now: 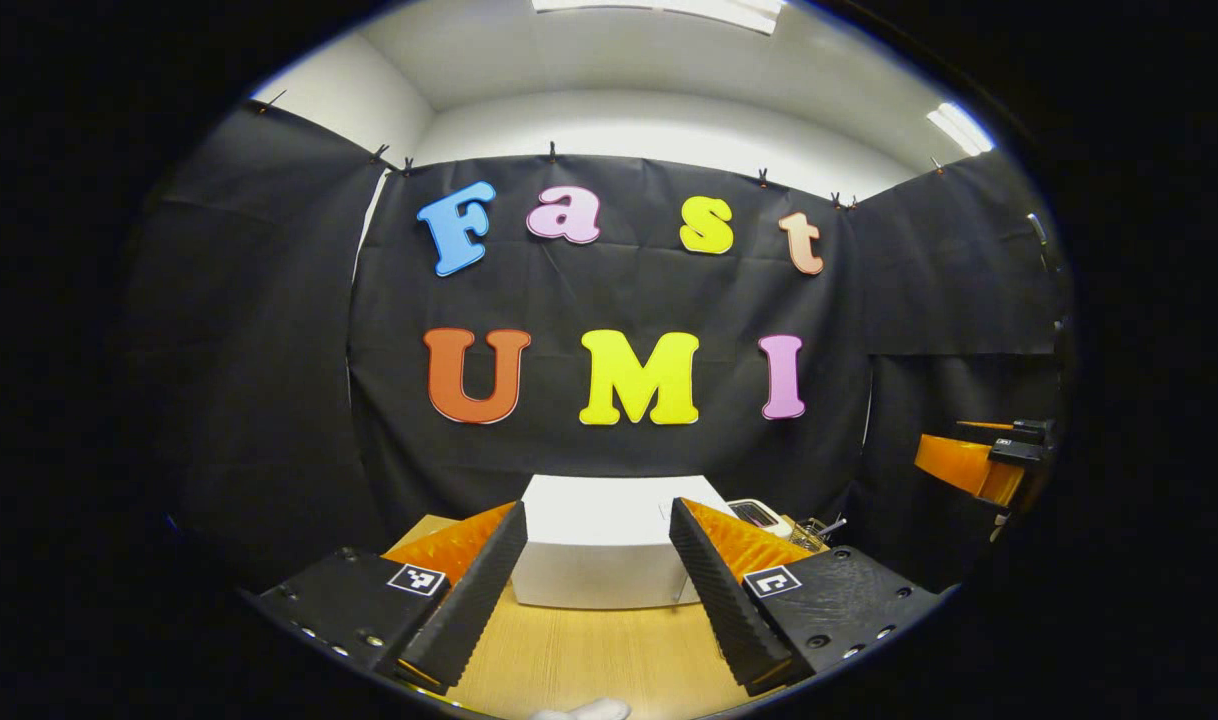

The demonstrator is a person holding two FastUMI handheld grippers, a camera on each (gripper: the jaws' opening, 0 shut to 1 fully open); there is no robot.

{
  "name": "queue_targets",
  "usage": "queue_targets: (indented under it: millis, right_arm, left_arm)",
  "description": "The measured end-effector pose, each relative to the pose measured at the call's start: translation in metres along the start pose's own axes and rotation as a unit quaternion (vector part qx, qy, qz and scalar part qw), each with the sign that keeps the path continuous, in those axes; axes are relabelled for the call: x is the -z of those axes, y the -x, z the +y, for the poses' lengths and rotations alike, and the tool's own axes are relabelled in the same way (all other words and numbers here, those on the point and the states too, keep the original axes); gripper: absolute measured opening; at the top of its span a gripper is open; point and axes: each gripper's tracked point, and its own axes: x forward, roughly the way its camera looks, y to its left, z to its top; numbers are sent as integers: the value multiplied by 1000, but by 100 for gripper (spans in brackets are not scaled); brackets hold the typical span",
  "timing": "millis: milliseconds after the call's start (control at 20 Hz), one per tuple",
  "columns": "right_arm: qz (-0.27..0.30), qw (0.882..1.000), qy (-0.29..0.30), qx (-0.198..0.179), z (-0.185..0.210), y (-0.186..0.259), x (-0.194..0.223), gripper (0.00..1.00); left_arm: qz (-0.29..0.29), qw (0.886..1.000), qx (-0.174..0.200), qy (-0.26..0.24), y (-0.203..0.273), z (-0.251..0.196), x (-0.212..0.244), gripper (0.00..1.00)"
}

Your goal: Open the microwave oven with the left hand, put the food in, and close the microwave oven.

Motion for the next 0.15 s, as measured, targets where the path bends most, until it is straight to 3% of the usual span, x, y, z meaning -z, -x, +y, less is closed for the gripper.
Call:
queue_targets:
  millis: [150]
  right_arm:
    - [-3, 1000, -4, 10, -6, -2, -2, 100]
  left_arm:
    - [-4, 1000, 6, 0, -2, -3, -3, 92]
